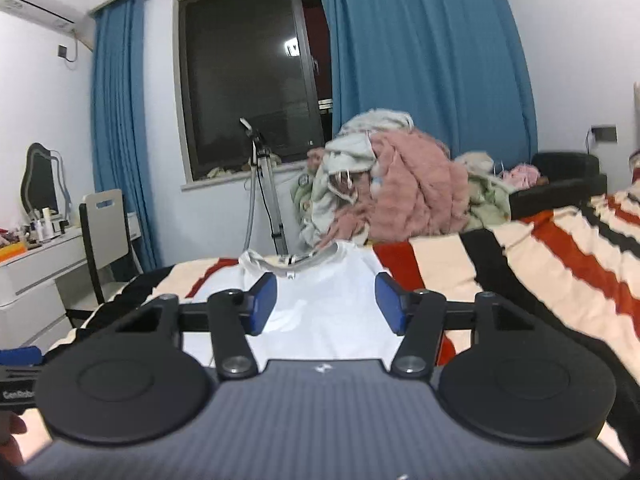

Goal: Fold clothes

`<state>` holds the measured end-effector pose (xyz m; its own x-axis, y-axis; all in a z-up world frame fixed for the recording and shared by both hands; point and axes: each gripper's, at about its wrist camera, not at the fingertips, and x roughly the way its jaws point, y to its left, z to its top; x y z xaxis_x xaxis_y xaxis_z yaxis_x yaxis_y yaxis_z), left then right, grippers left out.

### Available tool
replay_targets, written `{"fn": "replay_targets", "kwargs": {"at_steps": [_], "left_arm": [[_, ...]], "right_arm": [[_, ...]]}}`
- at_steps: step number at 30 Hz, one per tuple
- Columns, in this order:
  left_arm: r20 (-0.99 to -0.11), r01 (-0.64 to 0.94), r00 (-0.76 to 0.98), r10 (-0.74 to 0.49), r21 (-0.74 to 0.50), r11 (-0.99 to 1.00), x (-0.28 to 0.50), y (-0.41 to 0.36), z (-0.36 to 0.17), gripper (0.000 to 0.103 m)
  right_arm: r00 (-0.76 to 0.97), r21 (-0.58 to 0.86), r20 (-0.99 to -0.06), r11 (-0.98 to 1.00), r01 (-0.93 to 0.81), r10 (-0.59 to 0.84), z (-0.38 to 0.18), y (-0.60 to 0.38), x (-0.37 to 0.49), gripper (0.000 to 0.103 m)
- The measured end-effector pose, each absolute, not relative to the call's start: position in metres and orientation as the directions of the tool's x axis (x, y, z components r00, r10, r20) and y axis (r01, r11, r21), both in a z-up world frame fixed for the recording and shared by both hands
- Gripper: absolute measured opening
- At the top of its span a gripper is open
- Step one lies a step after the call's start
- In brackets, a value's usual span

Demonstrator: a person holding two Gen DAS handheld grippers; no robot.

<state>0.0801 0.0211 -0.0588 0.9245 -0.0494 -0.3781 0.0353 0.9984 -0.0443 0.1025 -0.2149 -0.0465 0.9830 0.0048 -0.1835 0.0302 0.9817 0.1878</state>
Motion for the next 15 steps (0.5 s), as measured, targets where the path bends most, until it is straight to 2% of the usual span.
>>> {"fn": "replay_targets", "kwargs": {"at_steps": [6, 15], "left_arm": [[-0.41, 0.024, 0.911, -0.042, -0.05, 0.998, 0.087, 0.022, -0.064, 0.103], [-0.488, -0.049, 0.871, -0.054, -0.197, 0.979, 0.141, 0.04, -0.075, 0.103]], "right_arm": [[0.975, 0.237, -0.222, 0.971, 0.027, 0.027, -0.054, -0.218, 0.108, 0.058], [0.969, 0.322, -0.238, 0.946, 0.015, 0.065, -0.07, -0.22, 0.11, 0.058]]}}
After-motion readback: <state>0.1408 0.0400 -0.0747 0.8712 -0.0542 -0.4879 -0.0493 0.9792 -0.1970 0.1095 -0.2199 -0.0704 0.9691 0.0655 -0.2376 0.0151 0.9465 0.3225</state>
